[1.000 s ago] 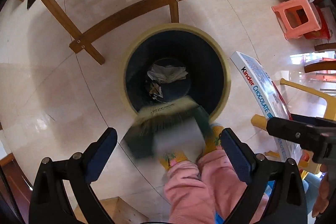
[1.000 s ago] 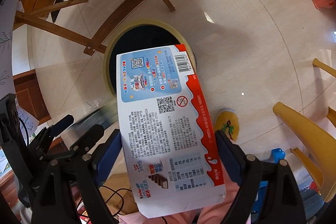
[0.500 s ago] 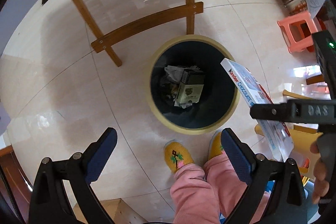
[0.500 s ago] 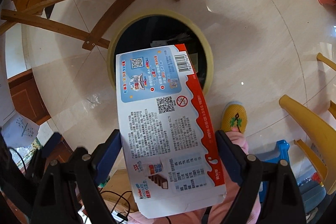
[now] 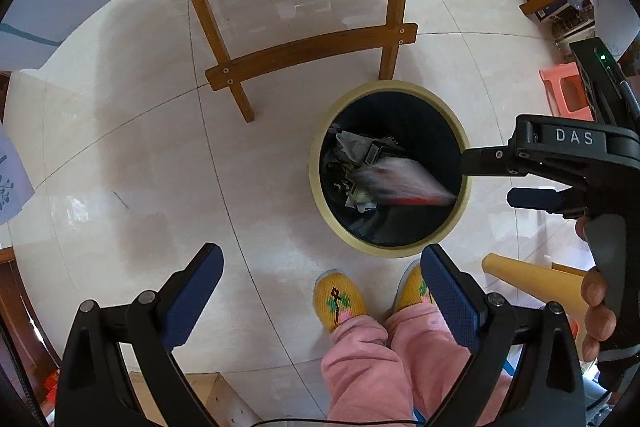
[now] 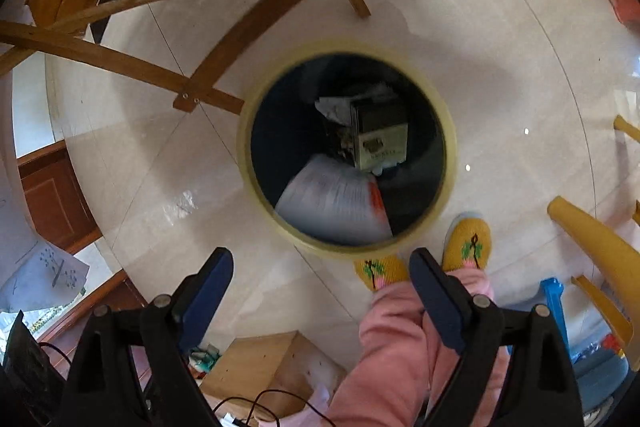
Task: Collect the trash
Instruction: 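Lower both boxes over the black bin and open both tools to drop them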
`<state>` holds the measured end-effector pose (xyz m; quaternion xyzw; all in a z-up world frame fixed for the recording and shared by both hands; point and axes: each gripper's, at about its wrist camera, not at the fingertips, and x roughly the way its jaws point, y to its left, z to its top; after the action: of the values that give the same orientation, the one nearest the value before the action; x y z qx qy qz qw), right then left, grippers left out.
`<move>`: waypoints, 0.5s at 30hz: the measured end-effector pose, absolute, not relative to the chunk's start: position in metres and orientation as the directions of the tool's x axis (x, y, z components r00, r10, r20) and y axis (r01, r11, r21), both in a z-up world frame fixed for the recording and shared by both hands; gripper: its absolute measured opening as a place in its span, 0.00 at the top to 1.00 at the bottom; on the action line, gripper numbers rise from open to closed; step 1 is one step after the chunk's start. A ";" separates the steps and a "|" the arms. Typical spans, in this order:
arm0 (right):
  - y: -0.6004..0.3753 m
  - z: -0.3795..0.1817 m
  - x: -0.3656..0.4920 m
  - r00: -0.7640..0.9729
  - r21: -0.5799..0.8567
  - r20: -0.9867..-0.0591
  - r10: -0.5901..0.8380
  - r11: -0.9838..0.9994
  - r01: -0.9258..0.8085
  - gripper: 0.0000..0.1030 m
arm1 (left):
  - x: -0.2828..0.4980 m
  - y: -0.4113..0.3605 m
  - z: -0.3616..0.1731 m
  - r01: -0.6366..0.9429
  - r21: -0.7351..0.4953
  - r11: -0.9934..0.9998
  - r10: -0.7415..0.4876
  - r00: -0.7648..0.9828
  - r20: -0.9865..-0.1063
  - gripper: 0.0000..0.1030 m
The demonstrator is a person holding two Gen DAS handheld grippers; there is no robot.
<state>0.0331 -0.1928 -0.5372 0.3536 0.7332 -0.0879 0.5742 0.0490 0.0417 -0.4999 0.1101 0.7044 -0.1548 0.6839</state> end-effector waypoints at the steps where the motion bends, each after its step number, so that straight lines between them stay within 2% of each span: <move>1: -0.193 -0.538 0.033 -0.091 0.277 -0.903 0.419 0.731 0.623 0.12 | 0.050 0.042 -0.500 0.366 -0.067 0.928 -0.058 -0.037 -0.998 0.05; 10: -0.189 -0.523 0.031 -0.093 0.259 -0.920 0.382 0.768 0.586 0.12 | 0.053 0.040 -0.491 0.373 -0.064 0.926 -0.059 -0.025 -0.998 0.05; 15: -0.184 -0.493 0.029 -0.077 0.262 -0.933 0.351 0.811 0.524 0.12 | 0.053 0.034 -0.463 0.381 -0.064 0.923 -0.069 0.000 -0.998 0.05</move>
<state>0.0285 -0.1840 -0.4930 0.2995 0.7303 -0.0708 0.6099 0.0525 0.0335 -0.4627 0.1129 0.6885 -0.1612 0.6980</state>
